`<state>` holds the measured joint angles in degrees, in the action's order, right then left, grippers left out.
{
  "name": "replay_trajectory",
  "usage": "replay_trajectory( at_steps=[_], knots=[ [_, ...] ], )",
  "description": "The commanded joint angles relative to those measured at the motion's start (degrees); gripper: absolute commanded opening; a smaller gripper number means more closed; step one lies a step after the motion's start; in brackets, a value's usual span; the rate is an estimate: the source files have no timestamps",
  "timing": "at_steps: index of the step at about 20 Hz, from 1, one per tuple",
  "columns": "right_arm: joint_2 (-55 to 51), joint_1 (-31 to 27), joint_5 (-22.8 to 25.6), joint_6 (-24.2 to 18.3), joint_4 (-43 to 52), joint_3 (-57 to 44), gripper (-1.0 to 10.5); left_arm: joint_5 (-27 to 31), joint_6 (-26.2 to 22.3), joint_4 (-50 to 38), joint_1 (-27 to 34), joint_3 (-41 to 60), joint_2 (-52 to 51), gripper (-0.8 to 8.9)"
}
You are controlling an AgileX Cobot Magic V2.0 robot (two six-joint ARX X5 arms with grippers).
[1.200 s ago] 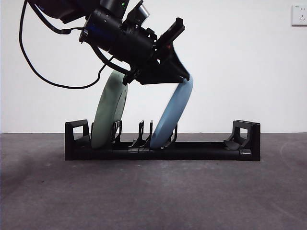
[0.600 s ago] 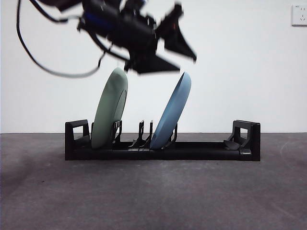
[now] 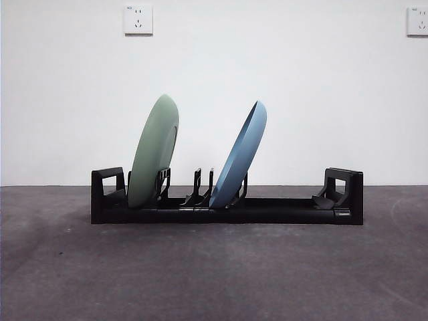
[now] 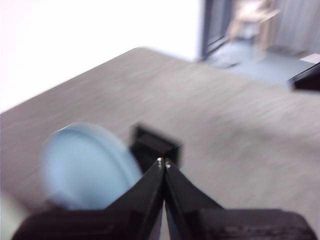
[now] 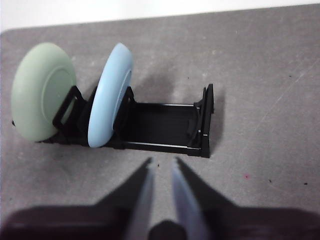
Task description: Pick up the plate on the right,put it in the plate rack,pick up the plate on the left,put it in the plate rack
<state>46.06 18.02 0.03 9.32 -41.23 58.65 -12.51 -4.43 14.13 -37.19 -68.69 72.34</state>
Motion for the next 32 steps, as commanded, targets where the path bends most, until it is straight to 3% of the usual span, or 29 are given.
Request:
replay_trajectory(
  at_steps=[1,3,5,9,12,14,18,19,28,30,32],
  knots=[
    [0.07,0.00,0.44,-2.99,0.24,-0.02,-0.1,8.24,-4.98,8.63,0.55,0.00,-5.01,-0.08],
    [0.00,0.00,2.25,-3.85,0.24,-0.13,-0.1,11.52,-5.64,14.05,2.64,0.02,-8.63,-0.08],
    [-0.90,0.02,5.40,-3.82,0.50,-1.27,-0.1,10.84,-6.19,18.64,7.37,0.55,-12.68,-0.08],
    [-6.51,0.04,6.40,-2.49,3.87,-9.42,-0.1,7.78,-5.64,16.57,14.75,11.41,-23.47,-0.08],
    [-14.19,0.09,6.40,3.39,7.50,-18.58,-0.1,7.74,-2.91,14.71,17.07,23.61,-33.77,-0.08],
    [-19.23,0.09,7.13,5.07,9.44,-23.47,-0.1,7.85,-0.11,12.70,17.14,30.25,-41.05,-0.08],
    [-20.68,0.04,15.63,16.13,9.29,-24.59,-0.1,7.96,1.64,11.13,17.14,31.91,-45.94,-0.03],
    [-20.61,0.04,15.74,16.76,9.27,-24.59,-0.1,7.96,1.64,11.26,17.14,31.91,-45.90,-0.03],
    [-20.61,0.04,15.37,16.55,9.07,-24.59,-0.1,7.93,1.64,11.67,17.14,31.91,-42.80,-0.03],
    [-20.61,0.04,15.34,16.55,9.07,-24.59,-0.1,8.57,-1.68,13.00,17.11,31.91,-43.32,-0.03],
    [-20.61,0.04,15.32,16.55,9.05,-24.59,-0.1,9.53,-1.84,13.29,19.10,33.29,-46.80,-0.03]
  ],
)
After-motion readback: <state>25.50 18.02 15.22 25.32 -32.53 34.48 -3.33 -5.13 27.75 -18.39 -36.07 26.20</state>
